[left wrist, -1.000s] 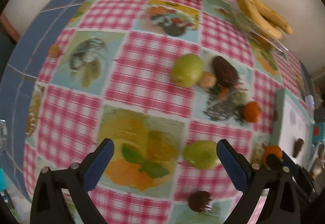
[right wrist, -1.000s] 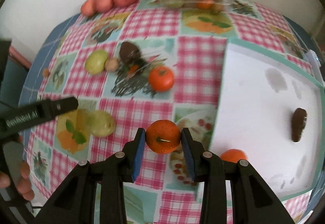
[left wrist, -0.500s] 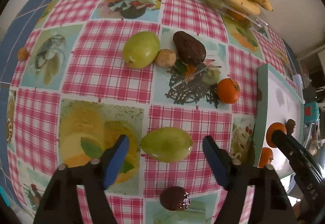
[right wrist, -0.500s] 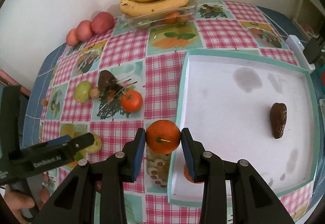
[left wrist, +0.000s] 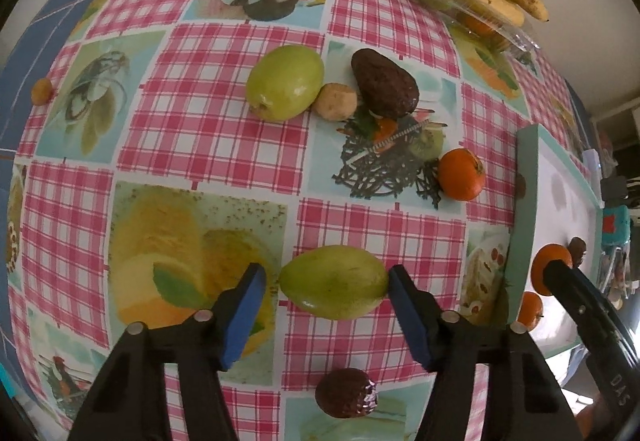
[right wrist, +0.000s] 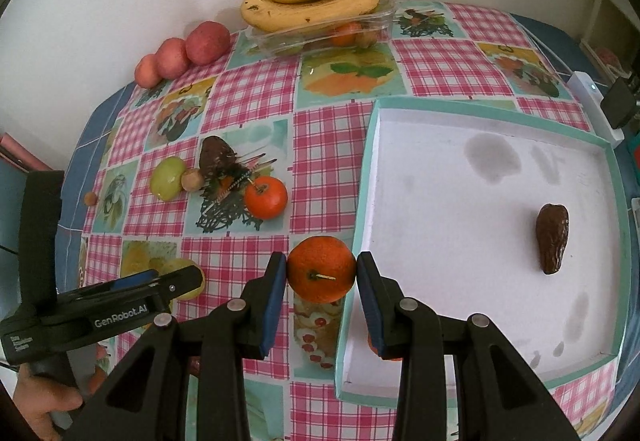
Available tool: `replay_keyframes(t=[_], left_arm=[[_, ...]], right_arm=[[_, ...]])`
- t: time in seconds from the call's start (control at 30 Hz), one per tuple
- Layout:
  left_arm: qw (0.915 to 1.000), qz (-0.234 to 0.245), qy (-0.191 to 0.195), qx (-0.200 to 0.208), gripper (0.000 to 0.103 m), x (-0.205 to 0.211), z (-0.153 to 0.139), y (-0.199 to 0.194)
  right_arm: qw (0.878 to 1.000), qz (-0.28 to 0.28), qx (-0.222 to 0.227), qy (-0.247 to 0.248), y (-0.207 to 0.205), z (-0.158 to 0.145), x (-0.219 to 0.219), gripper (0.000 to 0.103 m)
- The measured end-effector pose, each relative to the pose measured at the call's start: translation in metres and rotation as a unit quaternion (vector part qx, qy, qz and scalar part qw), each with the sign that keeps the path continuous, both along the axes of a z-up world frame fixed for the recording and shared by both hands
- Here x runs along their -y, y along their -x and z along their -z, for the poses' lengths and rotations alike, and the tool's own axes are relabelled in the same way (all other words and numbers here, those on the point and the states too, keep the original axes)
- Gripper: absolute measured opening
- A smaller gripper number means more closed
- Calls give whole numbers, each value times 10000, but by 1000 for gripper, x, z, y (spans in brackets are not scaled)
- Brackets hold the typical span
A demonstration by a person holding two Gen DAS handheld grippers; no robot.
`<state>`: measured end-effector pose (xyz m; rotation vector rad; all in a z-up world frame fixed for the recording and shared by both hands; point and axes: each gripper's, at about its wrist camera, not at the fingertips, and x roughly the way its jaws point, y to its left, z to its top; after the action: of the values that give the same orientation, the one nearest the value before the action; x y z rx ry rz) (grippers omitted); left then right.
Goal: Organize fruits
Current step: 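Grasp the green pear with the left gripper while the right gripper holds the mandarin, then place the mandarin in the tray with the right gripper while the left places the pear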
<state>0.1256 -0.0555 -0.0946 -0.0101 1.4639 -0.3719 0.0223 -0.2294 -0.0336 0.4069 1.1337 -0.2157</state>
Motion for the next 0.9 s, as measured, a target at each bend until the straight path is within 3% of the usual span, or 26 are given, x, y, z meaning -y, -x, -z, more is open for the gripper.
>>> replay_keyframes(t=[0.33,0.7,0.9], left_arm=[[10000,-19,-32,38,57,5,0,-1],[9993,-137,187,277,57,0,-27,-2],[9988,-19,300,397,57,12,-36,4]], right_arm=[[10000,-30,-17,5,0,1,0,38],[10000,7,-18,-20,0,2,2,38],[9991,432,1,35,11,0,28,38]])
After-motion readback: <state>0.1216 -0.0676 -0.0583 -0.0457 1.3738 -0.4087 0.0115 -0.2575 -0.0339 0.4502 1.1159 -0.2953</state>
